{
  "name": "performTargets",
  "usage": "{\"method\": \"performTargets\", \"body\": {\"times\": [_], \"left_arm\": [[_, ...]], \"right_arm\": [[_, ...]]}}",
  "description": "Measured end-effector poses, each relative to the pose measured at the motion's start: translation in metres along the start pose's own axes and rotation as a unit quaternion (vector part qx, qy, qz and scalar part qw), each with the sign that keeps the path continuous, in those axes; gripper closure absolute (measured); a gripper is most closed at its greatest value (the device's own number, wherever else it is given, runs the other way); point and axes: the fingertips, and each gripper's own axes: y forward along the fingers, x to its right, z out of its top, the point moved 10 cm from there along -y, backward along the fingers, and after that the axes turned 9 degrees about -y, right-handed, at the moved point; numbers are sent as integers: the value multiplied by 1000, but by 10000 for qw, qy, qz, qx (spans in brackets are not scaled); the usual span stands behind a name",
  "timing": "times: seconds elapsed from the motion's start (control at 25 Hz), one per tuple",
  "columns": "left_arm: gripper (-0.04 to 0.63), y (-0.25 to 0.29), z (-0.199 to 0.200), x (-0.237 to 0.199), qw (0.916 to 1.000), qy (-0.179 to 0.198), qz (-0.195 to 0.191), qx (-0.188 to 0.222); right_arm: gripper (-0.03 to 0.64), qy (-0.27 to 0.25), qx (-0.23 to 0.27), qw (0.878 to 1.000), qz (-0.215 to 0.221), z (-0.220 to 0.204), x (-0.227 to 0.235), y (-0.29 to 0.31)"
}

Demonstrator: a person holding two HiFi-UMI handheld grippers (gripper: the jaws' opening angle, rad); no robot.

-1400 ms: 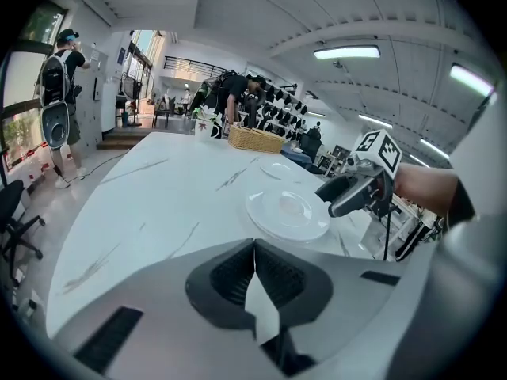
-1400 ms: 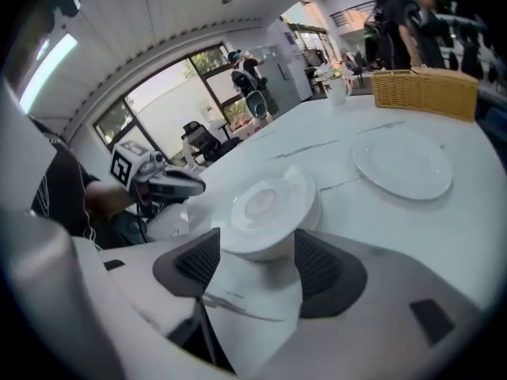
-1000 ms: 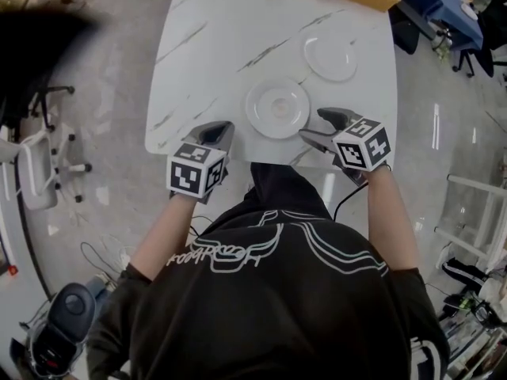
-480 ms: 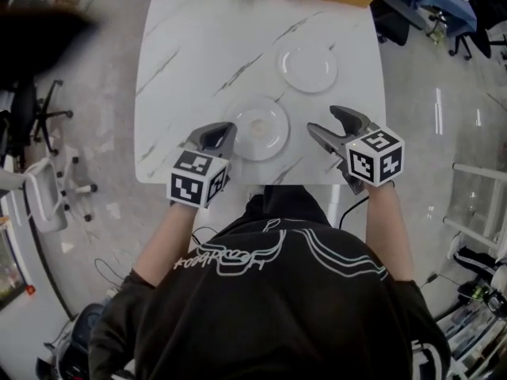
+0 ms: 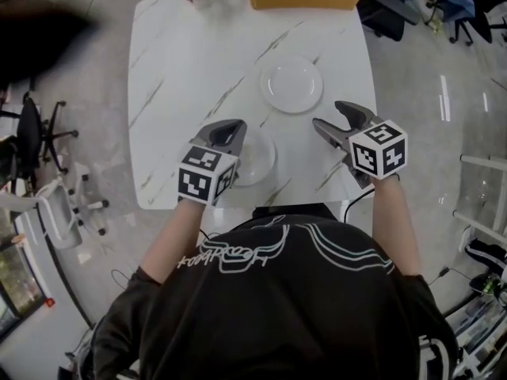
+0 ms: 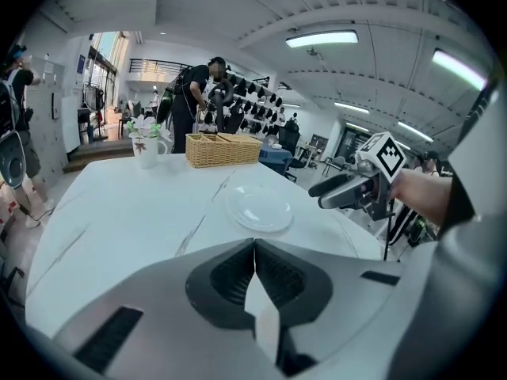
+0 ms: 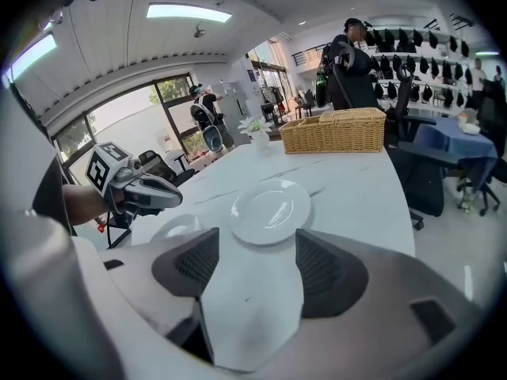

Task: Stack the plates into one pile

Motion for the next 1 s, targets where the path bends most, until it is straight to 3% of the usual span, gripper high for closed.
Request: {"method": "performTargets", "body": {"times": [0.36,0.68,1.0], "left_arm": [[571,38,46,-3,9993,258,-92,-241],[571,73,69,-9,9958,670,-92,-616],[572,109,79,-20,9924,782,-160,-936]], "right_arm": [[314,-26,-24,10000,-29,25,37,8],[314,12,-226,9997,41,29,55,26],[314,134,-328,9993,108,23,64,41]]}}
